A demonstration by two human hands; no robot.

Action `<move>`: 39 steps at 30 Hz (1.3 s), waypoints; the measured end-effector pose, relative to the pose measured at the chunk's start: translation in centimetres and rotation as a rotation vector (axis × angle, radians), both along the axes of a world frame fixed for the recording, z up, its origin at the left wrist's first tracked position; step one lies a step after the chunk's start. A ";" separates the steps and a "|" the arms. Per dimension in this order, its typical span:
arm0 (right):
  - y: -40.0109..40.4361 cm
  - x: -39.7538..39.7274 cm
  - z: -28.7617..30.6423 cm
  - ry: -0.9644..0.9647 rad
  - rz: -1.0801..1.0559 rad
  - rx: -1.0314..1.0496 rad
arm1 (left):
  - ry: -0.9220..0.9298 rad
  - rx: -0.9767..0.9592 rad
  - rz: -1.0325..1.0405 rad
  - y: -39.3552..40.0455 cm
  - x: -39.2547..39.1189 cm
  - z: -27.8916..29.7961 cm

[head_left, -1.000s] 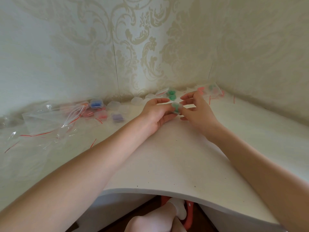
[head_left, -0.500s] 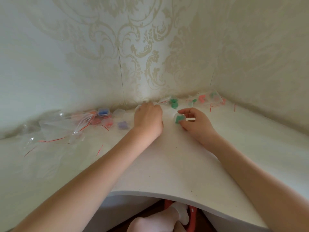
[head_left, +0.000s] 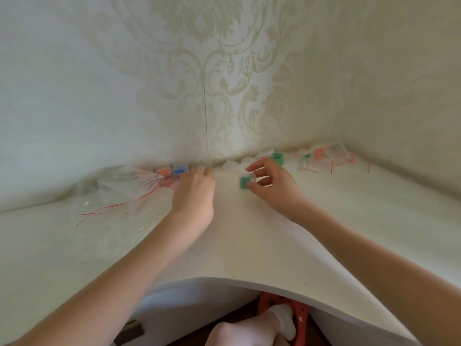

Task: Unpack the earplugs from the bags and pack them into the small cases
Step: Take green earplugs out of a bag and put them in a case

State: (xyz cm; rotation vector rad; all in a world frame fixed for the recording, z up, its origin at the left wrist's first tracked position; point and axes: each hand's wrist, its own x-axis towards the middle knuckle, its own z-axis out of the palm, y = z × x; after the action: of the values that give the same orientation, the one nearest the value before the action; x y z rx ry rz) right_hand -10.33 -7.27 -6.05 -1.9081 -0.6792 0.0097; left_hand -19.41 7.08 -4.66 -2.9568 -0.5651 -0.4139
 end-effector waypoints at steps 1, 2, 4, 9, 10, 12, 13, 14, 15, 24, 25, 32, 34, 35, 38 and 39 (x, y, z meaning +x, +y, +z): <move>1.0 -0.1 0.4 -0.002 0.013 0.014 | -0.033 0.013 0.022 0.6 0.0 -0.2; 2.2 -0.2 0.8 -0.003 0.020 0.039 | -0.062 0.028 0.044 1.1 0.1 -0.4; 4.8 -0.1 1.3 -0.002 0.029 0.073 | -0.109 0.037 0.061 2.2 0.2 -1.0; 10.4 0.7 0.7 0.039 0.065 0.058 | -0.170 -0.063 0.015 3.6 1.0 -2.1; 10.7 1.0 0.4 0.018 0.039 0.042 | -0.173 -0.047 0.018 3.8 1.1 -2.2; 10.3 2.1 -0.2 -0.106 -0.030 -0.079 | -0.149 -0.001 0.036 4.0 1.3 -2.0; 9.8 2.8 -0.6 -0.200 -0.043 -0.219 | -0.126 0.013 0.046 4.1 1.3 -2.0; 9.2 3.3 -1.1 -0.280 -0.034 -0.372 | -0.115 0.030 0.059 4.2 1.4 -2.0; 8.6 3.6 -1.5 -0.324 -0.012 -0.488 | -0.125 0.038 0.066 4.4 1.5 -2.1; 6.1 2.7 -1.9 -0.365 -0.052 -0.364 | -0.304 0.012 -0.290 3.5 2.1 -3.0; 5.5 2.5 -1.8 -0.324 -0.046 -0.299 | -0.268 0.040 -0.254 3.5 2.3 -3.4; 0.9 1.1 -0.4 -0.181 -0.028 -0.073 | -0.478 -0.291 -0.366 1.8 2.2 -2.3; -0.2 0.6 0.1 -0.135 -0.030 0.006 | -0.352 -0.837 -0.346 -0.5 3.0 -0.6; -0.8 0.3 0.3 -0.116 -0.014 0.039 | -0.260 -1.176 -0.326 -1.6 3.4 0.2; -2.5 0.0 0.8 -0.144 0.011 0.071 | -0.024 -1.916 -0.367 -3.2 5.0 1.1; -3.2 0.2 0.7 -0.162 -0.011 0.063 | 0.003 -2.033 -0.386 -3.4 5.5 0.7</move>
State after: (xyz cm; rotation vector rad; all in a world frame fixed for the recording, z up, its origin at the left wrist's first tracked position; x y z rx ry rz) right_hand -10.10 -10.42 -5.39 -1.8652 -0.7686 -0.1736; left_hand -13.91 3.65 -3.92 -4.9796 -0.4693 0.7005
